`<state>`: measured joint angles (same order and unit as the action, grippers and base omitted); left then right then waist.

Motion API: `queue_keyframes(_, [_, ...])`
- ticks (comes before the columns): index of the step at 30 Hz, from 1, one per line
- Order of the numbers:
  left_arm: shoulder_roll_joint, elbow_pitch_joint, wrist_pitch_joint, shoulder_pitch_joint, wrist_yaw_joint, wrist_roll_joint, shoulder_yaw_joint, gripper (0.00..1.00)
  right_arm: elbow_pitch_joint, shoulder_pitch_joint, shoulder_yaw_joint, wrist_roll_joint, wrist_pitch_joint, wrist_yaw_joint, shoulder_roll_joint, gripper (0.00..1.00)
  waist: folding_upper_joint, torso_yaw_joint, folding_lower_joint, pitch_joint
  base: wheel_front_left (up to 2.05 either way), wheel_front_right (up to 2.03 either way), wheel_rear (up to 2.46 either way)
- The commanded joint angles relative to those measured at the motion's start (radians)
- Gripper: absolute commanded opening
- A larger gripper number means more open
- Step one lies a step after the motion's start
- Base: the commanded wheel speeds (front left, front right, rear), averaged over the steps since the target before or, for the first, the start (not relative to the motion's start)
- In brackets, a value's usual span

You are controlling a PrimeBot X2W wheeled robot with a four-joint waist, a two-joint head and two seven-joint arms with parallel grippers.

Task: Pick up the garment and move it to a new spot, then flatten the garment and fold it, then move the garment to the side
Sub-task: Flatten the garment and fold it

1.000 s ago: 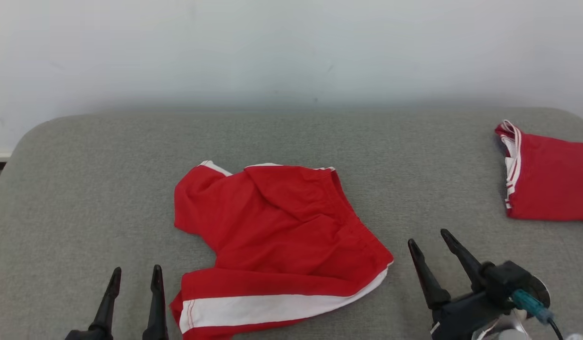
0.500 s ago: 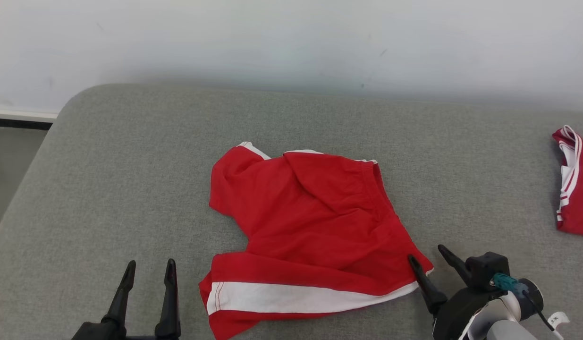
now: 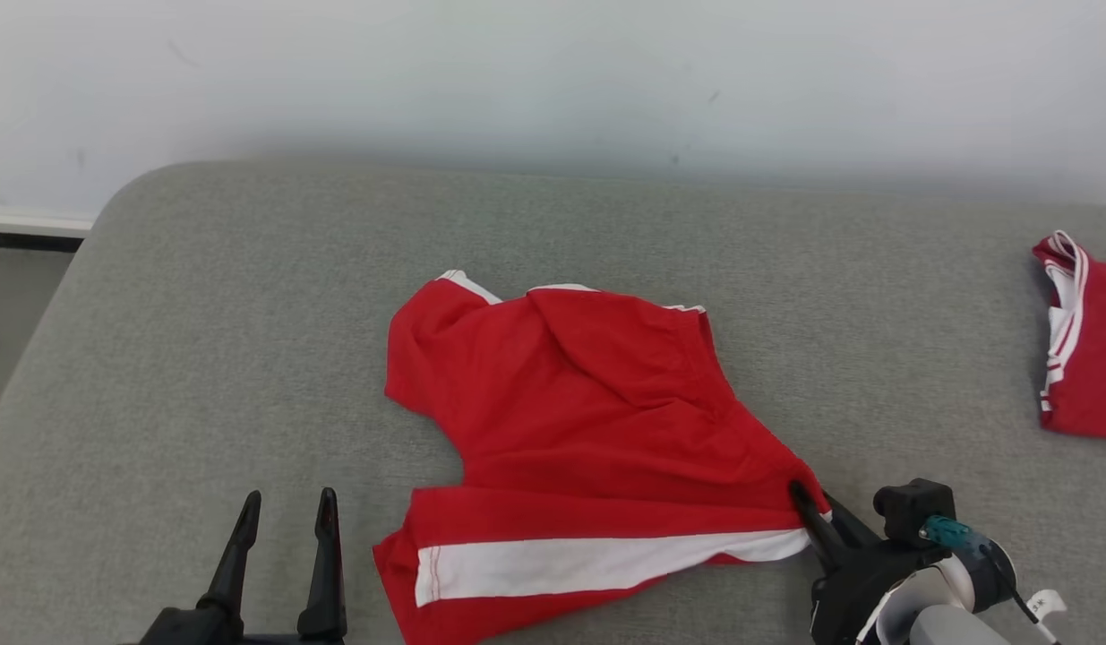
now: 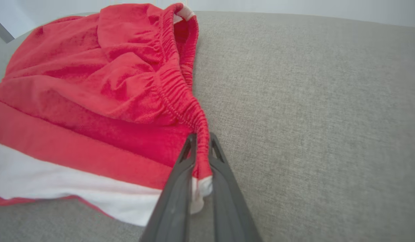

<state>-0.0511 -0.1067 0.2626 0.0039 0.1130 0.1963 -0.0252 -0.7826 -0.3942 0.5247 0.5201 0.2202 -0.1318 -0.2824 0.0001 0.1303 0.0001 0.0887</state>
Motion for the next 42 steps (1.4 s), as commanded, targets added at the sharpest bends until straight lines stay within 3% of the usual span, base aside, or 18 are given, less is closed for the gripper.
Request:
queue_keyframes(1, [0.001,0.002,0.003,0.017,-0.005,0.017,0.001,1.0,-0.005,-0.005,-0.009,0.015,0.015,0.003,-0.015,0.0,-0.0001,-0.029,-0.0001,-0.01,0.0,0.0,0.0])
queue_keyframes(13, [0.001,-0.003,0.003,0.026,-0.009,0.023,-0.008,1.0,0.1,0.15,-0.141,0.016,0.044,0.003,-0.084,0.0,-0.0001,-0.107,-0.0001,-0.017,0.0,0.0,0.0])
queue_keyframes(17, [0.001,-0.002,0.003,0.031,-0.013,0.025,-0.008,1.0,0.155,0.229,-0.2,0.01,0.042,0.003,-0.077,0.0,-0.0001,-0.122,-0.0001,-0.021,0.0,0.0,0.0])
queue_keyframes(19, [0.001,-0.002,0.003,0.034,-0.013,0.023,-0.007,1.0,0.191,0.25,-0.226,-0.003,0.043,0.003,-0.071,0.95,-0.0001,-0.129,-0.0001,-0.023,0.0,0.0,0.0])
queue_keyframes(20, [0.001,-0.004,0.003,0.035,-0.012,0.02,-0.007,1.0,0.207,0.261,-0.24,-0.012,0.044,0.003,-0.067,1.0,-0.0001,-0.132,-0.0001,-0.025,0.0,0.0,0.0])
queue_keyframes(33, [0.001,-0.005,0.003,0.049,0.002,-0.006,0.015,1.0,0.531,0.356,-0.4,-0.194,0.043,0.003,0.052,1.0,-0.0001,-0.142,-0.0001,-0.07,0.0,0.0,0.0])
queue_keyframes(42, [0.001,0.004,0.003,0.068,0.008,-0.015,0.022,1.0,0.628,0.423,-0.432,-0.235,0.043,0.003,0.11,1.0,-0.0001,-0.136,-0.0001,-0.086,0.0,0.0,0.0])
